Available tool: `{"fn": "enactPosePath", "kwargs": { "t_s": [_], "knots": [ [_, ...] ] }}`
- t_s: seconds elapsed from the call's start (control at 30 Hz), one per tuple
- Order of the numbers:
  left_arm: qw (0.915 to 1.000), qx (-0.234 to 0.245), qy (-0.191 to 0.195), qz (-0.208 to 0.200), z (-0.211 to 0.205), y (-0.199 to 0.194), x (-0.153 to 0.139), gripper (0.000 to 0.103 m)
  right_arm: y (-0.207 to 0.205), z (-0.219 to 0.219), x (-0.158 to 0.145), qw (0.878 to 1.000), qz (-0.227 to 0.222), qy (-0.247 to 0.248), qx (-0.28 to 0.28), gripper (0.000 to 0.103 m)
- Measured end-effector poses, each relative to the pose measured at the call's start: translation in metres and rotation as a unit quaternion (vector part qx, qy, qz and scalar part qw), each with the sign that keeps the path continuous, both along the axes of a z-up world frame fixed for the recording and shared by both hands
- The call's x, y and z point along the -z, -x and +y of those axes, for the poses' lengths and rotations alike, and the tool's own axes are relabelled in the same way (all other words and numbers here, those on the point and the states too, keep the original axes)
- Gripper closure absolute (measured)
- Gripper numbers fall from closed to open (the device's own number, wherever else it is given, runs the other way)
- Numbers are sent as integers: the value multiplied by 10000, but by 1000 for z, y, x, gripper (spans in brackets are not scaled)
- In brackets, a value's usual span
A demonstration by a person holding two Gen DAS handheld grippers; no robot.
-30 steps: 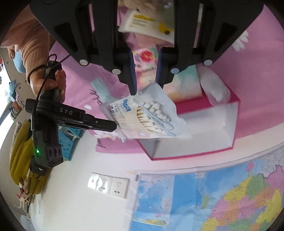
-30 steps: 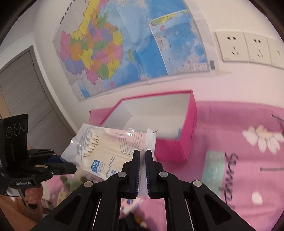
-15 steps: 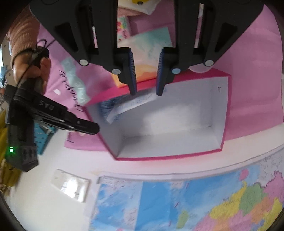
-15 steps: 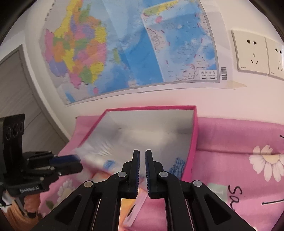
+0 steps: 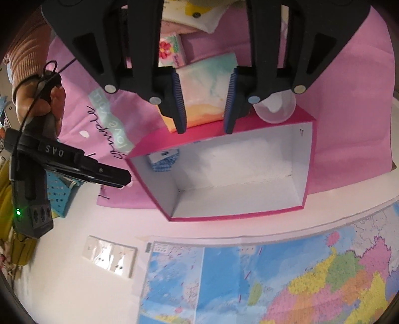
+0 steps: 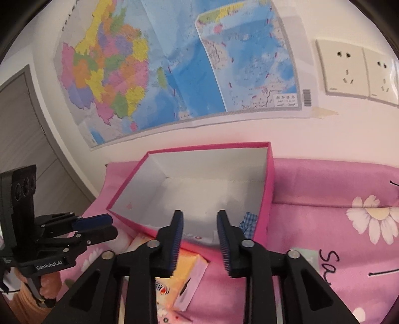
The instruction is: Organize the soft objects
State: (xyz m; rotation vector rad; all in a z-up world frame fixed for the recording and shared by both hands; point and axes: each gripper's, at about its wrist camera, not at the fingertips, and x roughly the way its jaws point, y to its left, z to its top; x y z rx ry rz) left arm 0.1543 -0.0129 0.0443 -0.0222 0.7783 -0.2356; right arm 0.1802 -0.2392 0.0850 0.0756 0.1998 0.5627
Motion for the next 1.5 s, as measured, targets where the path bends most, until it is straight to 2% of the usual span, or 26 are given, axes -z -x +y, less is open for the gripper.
{"fn": "enactPosePath", "kwargs": {
  "t_s": [0.1,0.17,0.23,0.33,0.47,0.73,0.87,0.97,1.13,1.23,1.33,1.4,1.43,1.47,1.5],
  "knots": [
    [9999,103,80,-99,0,16,-6,67,14,-8,0,10000,-80,-41,-5,67],
    [9996,176,128,-162,-1,27,-9,60,21,-13,1,9999,-80,-108,-41,67],
    [9994,240,155,-213,-1,38,-11,58,31,-19,4,9998,-92,-143,-80,65],
    [9988,367,228,-235,-2,55,-9,58,48,-25,9,9996,-123,-170,-210,57],
    [9983,498,256,-155,0,77,2,58,78,-31,23,9991,-177,-141,-356,52],
    [9976,583,362,97,8,113,29,58,120,-35,57,9976,-51,-38,-692,50],
    [9968,633,443,191,12,130,41,58,136,-26,82,9946,139,58,-1023,48],
    [9969,605,408,288,13,138,49,58,145,-7,106,9900,379,333,-1314,46],
    [9974,517,372,329,15,145,57,58,148,39,150,9728,962,730,-1977,43],
    [9974,468,427,345,19,148,59,58,146,65,175,9654,1231,949,-2094,43],
    [9973,417,474,366,22,151,62,58,143,78,191,9608,1463,891,-2181,43],
    [9971,401,511,406,23,152,64,58,143,82,197,9612,1453,897,-2166,48],
    [9970,405,518,419,23,152,65,58,141,83,198,9609,1468,878,-2177,66],
    [9968,430,528,429,23,152,65,58,140,82,199,9601,1508,865,-2189,78],
    [9966,449,534,431,22,152,65,58,139,80,199,9610,1531,852,-2141,78]
  ]
}}
